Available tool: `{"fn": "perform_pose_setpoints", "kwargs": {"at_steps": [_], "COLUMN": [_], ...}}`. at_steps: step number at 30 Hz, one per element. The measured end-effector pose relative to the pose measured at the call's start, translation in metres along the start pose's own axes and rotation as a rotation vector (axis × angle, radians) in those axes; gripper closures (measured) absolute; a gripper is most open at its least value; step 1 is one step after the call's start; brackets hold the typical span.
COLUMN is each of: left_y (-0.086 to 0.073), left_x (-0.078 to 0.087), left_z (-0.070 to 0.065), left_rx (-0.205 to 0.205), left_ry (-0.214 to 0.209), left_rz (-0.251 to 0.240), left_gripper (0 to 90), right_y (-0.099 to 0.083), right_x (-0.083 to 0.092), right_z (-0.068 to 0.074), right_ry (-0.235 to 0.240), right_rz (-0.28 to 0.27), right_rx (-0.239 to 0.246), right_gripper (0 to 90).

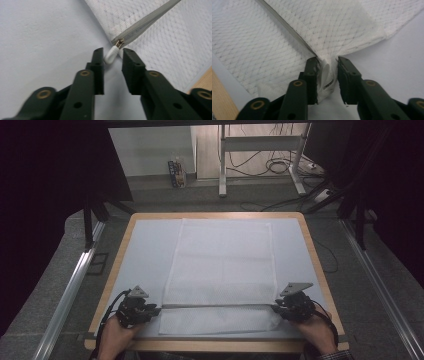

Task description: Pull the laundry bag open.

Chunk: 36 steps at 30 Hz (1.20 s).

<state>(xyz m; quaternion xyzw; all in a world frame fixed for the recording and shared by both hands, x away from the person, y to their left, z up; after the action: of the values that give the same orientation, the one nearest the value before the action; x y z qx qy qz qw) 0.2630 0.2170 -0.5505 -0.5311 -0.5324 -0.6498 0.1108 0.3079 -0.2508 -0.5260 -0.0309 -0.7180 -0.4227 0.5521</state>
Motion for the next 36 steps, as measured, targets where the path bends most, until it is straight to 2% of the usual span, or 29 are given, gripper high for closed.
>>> {"fn": "perform_pose_setpoints", "kwargs": {"at_steps": [1,3,5,6,7,8,10,11,13,16,17,20,21,23,27,29,33,35,36], "left_y": [0.000,0.000,0.000,0.001,0.002,0.002,0.002,0.003,0.003,0.004,0.004,0.004,0.004,0.003,-0.002,-0.005,-0.014,-0.021,-0.021], "left_x": [0.000,0.000,0.000,0.000,-0.002,-0.002,-0.004,-0.003,-0.002,0.001,0.003,0.006,0.009,0.011,0.019,0.021,0.027,0.032,0.032], "left_z": [0.000,0.000,-0.001,-0.002,-0.003,-0.003,-0.004,-0.005,-0.005,-0.005,-0.005,-0.006,-0.008,-0.008,-0.011,-0.010,-0.006,-0.003,-0.003], "left_rx": [-0.005,-0.019,-0.035,-0.044,-0.060,-0.060,-0.077,-0.078,-0.084,-0.071,-0.076,-0.072,-0.072,-0.073,-0.083,-0.081,-0.075,-0.076,-0.076], "left_ry": [0.012,0.022,0.034,0.041,0.053,0.053,0.058,0.058,0.057,0.055,0.055,0.041,0.049,0.052,0.091,0.090,0.126,0.157,0.157], "left_rz": [-0.005,-0.017,-0.033,-0.037,-0.046,-0.046,-0.062,-0.064,-0.077,-0.118,-0.130,-0.153,-0.165,-0.173,-0.188,-0.190,-0.206,-0.226,-0.226], "left_gripper": [63.9,61.9,49.7,49.7,41.2,38.0,34.9,30.0,27.7,23.4,17.7,14.7,10.1,7.7,4.7,4.2,3.3,2.5,2.3], "right_y": [0.000,0.001,0.002,0.002,0.003,0.003,0.004,0.005,0.005,0.007,0.006,0.005,0.004,0.004,0.003,0.002,-0.004,-0.010,-0.010], "right_x": [-0.001,-0.001,-0.001,-0.001,-0.001,-0.001,-0.002,-0.002,-0.001,0.002,0.004,0.007,0.010,0.014,0.021,0.021,0.024,0.026,0.026], "right_z": [0.000,0.000,0.000,0.000,-0.001,-0.001,-0.002,-0.003,-0.004,-0.004,-0.003,-0.003,-0.002,-0.002,-0.002,-0.002,-0.002,-0.003,-0.003], "right_ry": [-0.012,-0.015,-0.022,-0.022,-0.026,-0.026,-0.027,-0.028,-0.030,-0.041,-0.046,-0.059,-0.064,-0.071,-0.067,-0.063,-0.075,-0.077,-0.077], "right_rz": [-0.003,-0.005,-0.025,-0.025,-0.042,-0.042,-0.056,-0.068,-0.081,-0.103,-0.120,-0.130,-0.146,-0.168,-0.203,-0.200,-0.192,-0.190,-0.190], "right_rx": [0.009,0.015,0.033,0.033,0.027,0.027,0.022,0.016,0.014,0.012,0.012,0.017,0.023,0.019,0.007,0.003,-0.011,-0.035,-0.035], "right_gripper": [62.6,60.1,49.8,49.8,42.7,42.7,36.8,32.0,28.4,22.9,18.7,16.2,13.5,11.6,8.3,7.3,4.0,3.8,3.8]}}
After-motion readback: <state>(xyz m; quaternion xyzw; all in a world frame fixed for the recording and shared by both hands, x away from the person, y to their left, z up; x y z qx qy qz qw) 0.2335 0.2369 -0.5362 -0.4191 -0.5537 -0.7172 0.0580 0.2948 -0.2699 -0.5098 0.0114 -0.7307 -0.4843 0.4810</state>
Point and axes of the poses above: each handheld gripper's, and its own axes: x roughly backward along the jaws, y roughly out of its top, z roughly to its left, the point moved 3 cm from there along -x, roughly forward along the jaws, and after that the axes turned 1 degree about y, right-handed, at the moved point
